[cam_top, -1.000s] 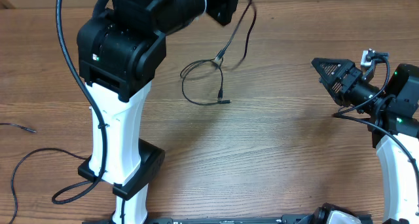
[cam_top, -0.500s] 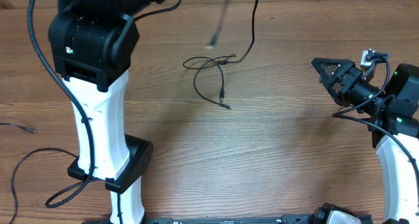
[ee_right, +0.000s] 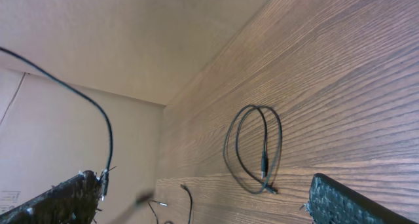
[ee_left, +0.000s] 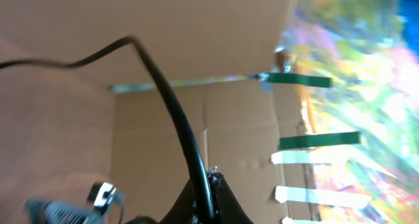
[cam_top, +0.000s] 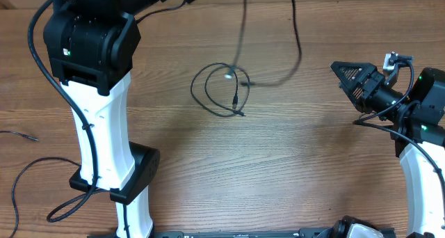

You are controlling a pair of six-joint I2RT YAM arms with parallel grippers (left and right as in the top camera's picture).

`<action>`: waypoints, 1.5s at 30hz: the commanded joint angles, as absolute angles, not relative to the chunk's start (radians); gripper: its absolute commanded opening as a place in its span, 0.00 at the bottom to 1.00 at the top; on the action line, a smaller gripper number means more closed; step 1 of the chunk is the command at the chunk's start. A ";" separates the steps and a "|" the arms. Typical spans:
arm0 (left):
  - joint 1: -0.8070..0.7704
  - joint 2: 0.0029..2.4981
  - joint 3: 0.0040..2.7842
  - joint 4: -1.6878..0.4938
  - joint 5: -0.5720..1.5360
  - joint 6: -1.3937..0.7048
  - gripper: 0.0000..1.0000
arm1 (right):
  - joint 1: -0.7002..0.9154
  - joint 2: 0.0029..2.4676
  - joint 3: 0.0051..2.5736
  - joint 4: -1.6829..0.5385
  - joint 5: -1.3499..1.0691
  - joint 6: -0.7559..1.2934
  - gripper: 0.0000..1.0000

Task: Untangle cables
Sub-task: 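Grasp a cable strand with the left gripper and lift it upward, then pull the lifted cable leftward with the left gripper and drop it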

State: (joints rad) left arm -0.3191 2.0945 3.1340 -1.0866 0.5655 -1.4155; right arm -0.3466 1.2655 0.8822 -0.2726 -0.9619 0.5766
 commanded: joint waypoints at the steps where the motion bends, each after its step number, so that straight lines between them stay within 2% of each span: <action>1: -0.332 2.064 3.142 -1.159 0.594 -1.412 0.04 | -0.349 1.259 0.888 -0.268 -0.962 0.574 1.00; 12: -0.241 2.064 3.142 -1.182 0.338 -1.098 0.04 | -0.349 1.259 0.888 -0.278 -0.962 0.574 1.00; 19: -0.154 2.068 3.111 -1.270 0.198 -1.076 0.04 | -0.349 1.259 0.888 -0.278 -0.961 0.574 1.00; 34: -0.102 2.068 2.845 -1.237 0.182 -1.176 0.04 | -0.349 1.259 0.888 -0.275 -0.958 0.574 1.00; 37: -0.098 2.068 2.787 -1.238 0.119 -1.205 0.04 | -0.349 1.259 0.888 -0.275 -0.957 0.570 1.00; 45: -0.049 2.069 2.623 -1.253 -0.140 -1.458 0.04 | -0.349 1.259 0.888 -0.276 -0.957 0.570 1.00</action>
State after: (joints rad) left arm -0.0826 2.0899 2.6587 -1.2541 0.0116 -1.3109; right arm -0.3462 1.2655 0.8822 -0.2802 -0.9615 0.5758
